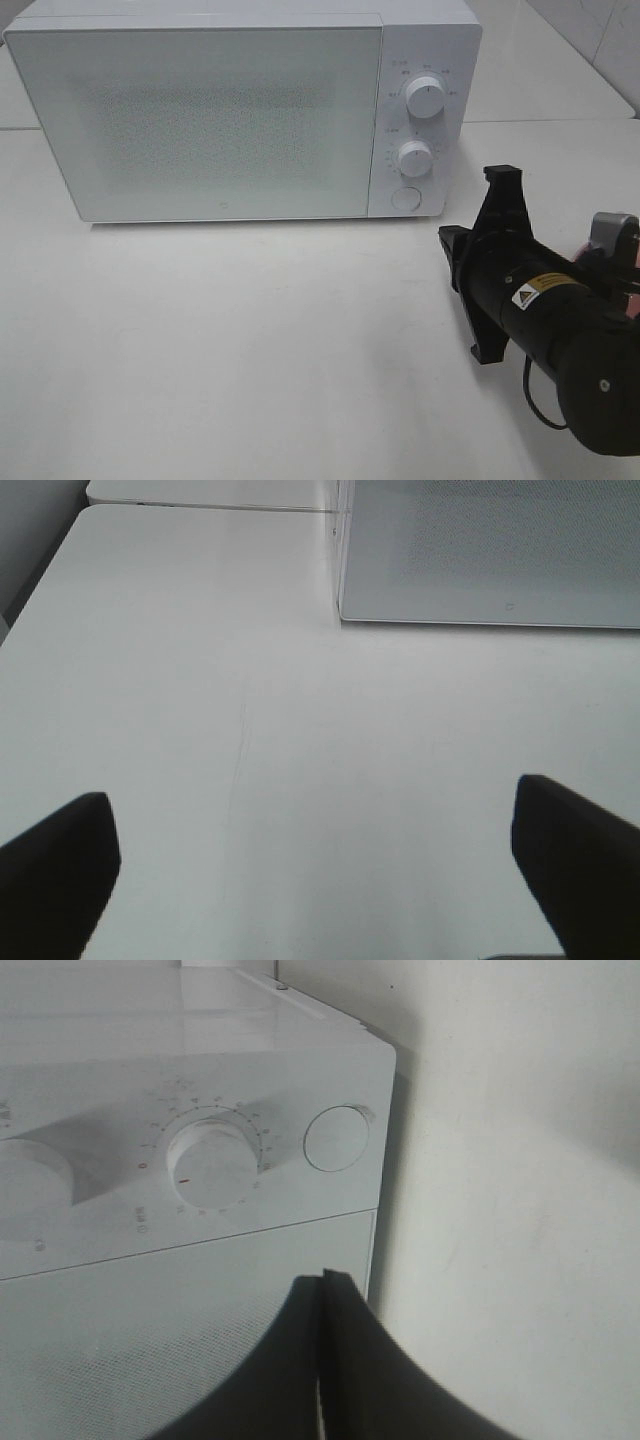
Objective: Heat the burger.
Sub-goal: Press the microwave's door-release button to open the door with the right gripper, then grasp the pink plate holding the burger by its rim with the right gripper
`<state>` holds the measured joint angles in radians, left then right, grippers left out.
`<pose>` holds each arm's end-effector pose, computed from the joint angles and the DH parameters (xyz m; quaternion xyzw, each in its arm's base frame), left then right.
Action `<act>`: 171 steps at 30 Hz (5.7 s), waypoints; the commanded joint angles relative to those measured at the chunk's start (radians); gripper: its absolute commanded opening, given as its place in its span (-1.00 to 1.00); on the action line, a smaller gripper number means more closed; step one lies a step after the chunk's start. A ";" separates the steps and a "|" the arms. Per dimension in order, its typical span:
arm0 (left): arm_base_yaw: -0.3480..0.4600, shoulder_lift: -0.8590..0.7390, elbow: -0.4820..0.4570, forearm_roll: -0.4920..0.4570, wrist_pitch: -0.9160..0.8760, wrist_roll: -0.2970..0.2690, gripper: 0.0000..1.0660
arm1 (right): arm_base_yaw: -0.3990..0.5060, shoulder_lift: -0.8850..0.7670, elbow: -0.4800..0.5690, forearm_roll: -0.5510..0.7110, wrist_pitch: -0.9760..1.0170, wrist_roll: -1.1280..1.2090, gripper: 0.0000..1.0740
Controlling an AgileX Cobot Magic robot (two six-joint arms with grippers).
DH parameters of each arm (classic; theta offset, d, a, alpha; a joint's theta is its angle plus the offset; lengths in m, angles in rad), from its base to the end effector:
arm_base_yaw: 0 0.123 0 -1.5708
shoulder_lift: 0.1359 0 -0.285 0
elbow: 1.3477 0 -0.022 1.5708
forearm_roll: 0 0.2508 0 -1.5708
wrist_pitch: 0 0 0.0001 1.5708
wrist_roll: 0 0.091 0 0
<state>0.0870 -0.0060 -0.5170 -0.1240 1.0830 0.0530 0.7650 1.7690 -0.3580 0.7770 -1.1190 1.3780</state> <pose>-0.0081 -0.0107 0.2806 -0.0107 0.8514 -0.0253 0.5239 0.2146 0.1265 0.1301 0.5440 0.5808 0.4362 0.4201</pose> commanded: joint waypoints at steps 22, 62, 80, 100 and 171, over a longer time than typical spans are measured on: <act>-0.006 -0.025 0.002 -0.011 -0.016 -0.003 0.88 | -0.075 0.211 -0.268 0.041 0.104 -0.046 -1.00; -0.006 -0.025 0.002 -0.011 -0.016 -0.003 0.88 | -0.206 0.368 -0.489 -0.032 0.197 -0.027 -1.00; -0.006 -0.025 0.002 -0.011 -0.016 -0.003 0.88 | -0.206 0.386 -0.539 0.010 0.115 -0.043 -1.00; -0.006 -0.024 0.002 -0.011 -0.016 -0.004 0.88 | -0.206 0.456 -0.671 0.073 -0.053 -0.063 -1.00; -0.006 -0.024 0.002 -0.011 -0.016 -0.004 0.88 | -0.206 -0.040 -0.285 -0.388 0.747 -0.543 -0.91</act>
<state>0.0870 -0.0060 -0.5170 -0.1250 1.0830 0.0530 0.5640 1.7430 -0.6440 0.4110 -0.3960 0.8630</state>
